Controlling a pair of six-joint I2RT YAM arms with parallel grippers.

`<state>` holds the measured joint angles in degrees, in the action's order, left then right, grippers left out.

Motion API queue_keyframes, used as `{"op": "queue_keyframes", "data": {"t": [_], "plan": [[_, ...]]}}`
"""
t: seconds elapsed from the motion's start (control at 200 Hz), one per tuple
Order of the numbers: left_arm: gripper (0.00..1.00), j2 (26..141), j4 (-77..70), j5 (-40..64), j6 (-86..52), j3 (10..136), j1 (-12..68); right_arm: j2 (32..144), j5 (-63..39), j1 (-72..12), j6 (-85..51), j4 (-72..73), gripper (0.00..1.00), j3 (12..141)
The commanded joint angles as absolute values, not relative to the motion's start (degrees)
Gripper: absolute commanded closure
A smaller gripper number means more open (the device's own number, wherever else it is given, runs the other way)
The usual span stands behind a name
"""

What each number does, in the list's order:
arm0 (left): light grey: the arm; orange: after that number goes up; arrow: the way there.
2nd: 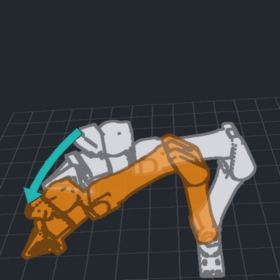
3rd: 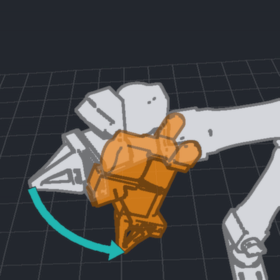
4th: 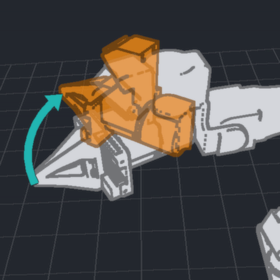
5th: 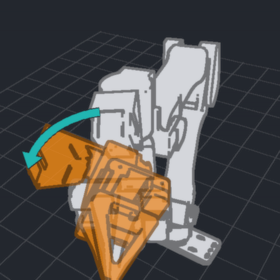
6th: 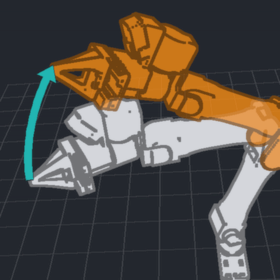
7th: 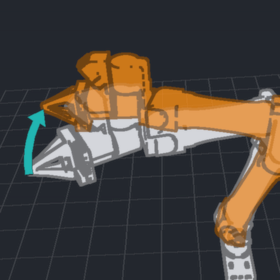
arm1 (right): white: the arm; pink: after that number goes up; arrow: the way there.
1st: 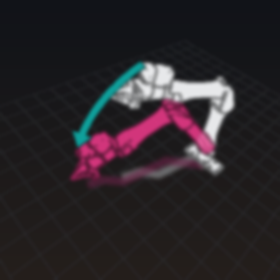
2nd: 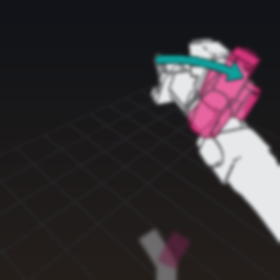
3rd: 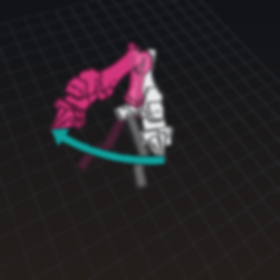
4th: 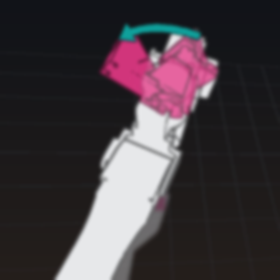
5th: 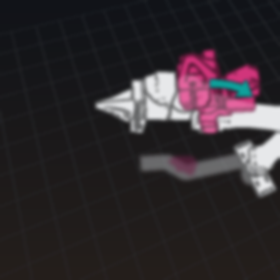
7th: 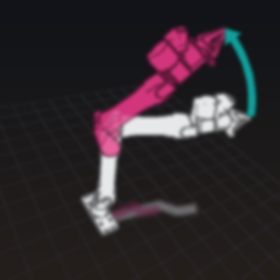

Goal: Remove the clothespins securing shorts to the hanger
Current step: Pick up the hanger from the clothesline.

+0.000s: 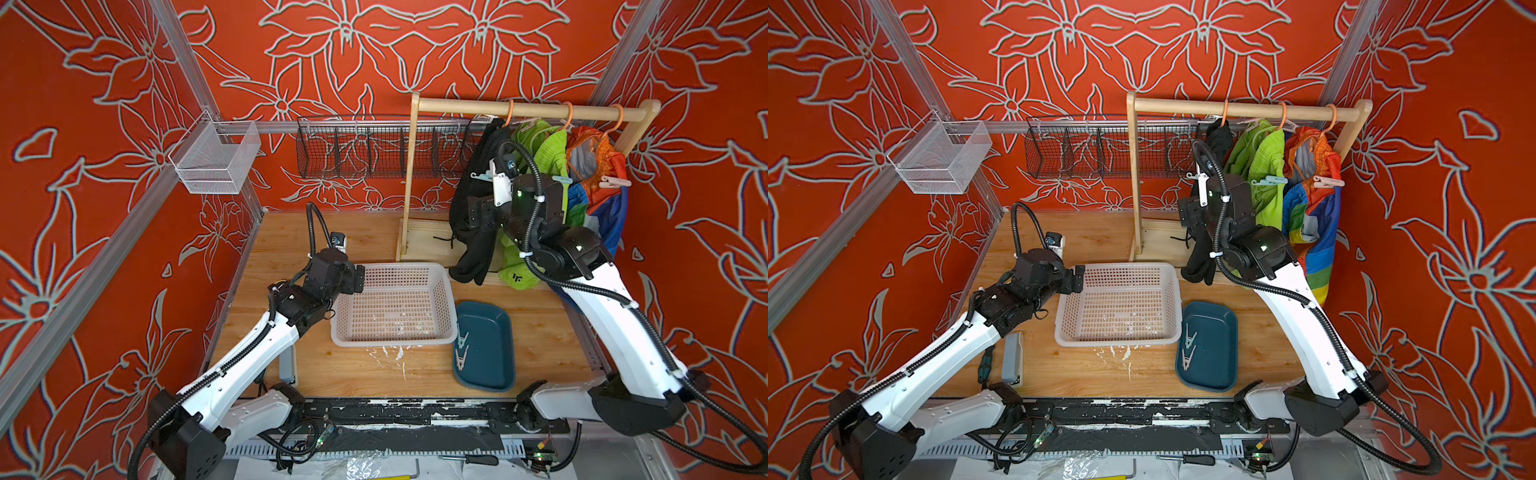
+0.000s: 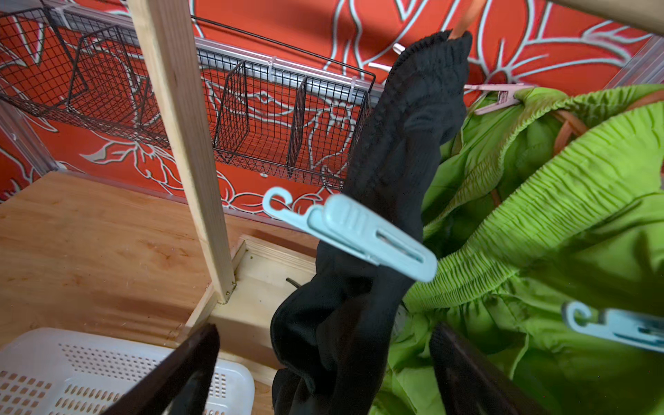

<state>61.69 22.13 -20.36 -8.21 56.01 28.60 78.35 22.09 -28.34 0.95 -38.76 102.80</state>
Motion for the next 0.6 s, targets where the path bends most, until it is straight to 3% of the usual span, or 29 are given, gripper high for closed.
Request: {"op": "queue_keyframes", "data": {"t": [0.0,0.345,0.511,0.596], "plan": [[0.03,60.7,20.7,-20.2,-7.6,54.9,28.7,80.3,22.2,-26.7,0.1,-39.7,0.15,105.0],[0.03,60.1,20.0,-21.1,-7.8,53.6,28.7,81.7,14.5,-21.0,-4.1,-36.8,0.32,104.0],[0.03,60.2,19.5,-21.2,-7.7,53.3,28.7,82.8,13.1,-19.6,-4.2,-36.6,0.52,105.3],[0.03,60.4,19.5,-21.2,-7.7,53.3,28.7,83.2,11.9,-18.6,-4.7,-36.6,0.72,105.6]]}}
